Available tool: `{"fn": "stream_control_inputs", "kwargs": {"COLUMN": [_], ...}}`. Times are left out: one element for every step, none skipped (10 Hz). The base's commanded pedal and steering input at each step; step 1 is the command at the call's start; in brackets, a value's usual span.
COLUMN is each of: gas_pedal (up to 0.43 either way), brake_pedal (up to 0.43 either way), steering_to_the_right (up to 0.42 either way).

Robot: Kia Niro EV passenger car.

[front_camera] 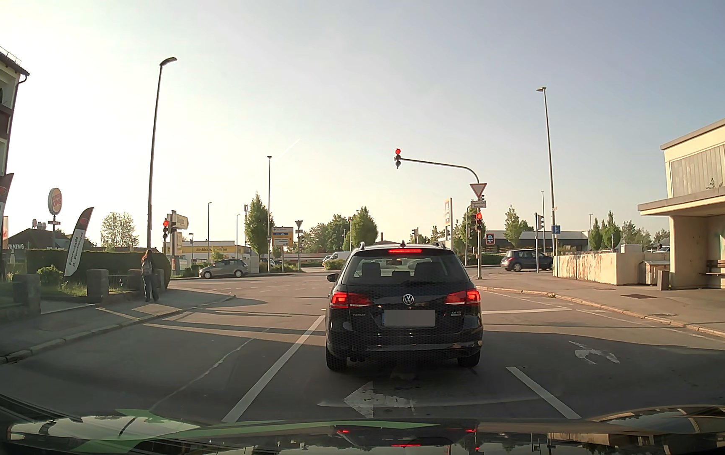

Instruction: Follow the waypoints while adhering to traffic rules and regulations

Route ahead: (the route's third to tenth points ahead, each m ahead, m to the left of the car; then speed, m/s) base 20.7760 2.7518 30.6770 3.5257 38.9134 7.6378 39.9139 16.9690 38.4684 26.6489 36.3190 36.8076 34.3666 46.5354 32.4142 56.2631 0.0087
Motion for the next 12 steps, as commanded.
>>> {"fn": "stream_control_inputs", "kwargs": {"gas_pedal": [0.000, 0.000, 0.000, 0.000, 0.000, 0.000, 0.000, 0.000, 0.000, 0.000, 0.000, 0.000], "brake_pedal": [0.341, 0.341, 0.341, 0.341, 0.341, 0.341, 0.341, 0.341, 0.341, 0.341, 0.341, 0.341], "steering_to_the_right": [-0.005, -0.005, -0.005, -0.005, -0.005, -0.005, -0.006, -0.005, -0.005, -0.005, -0.005, -0.005]}}
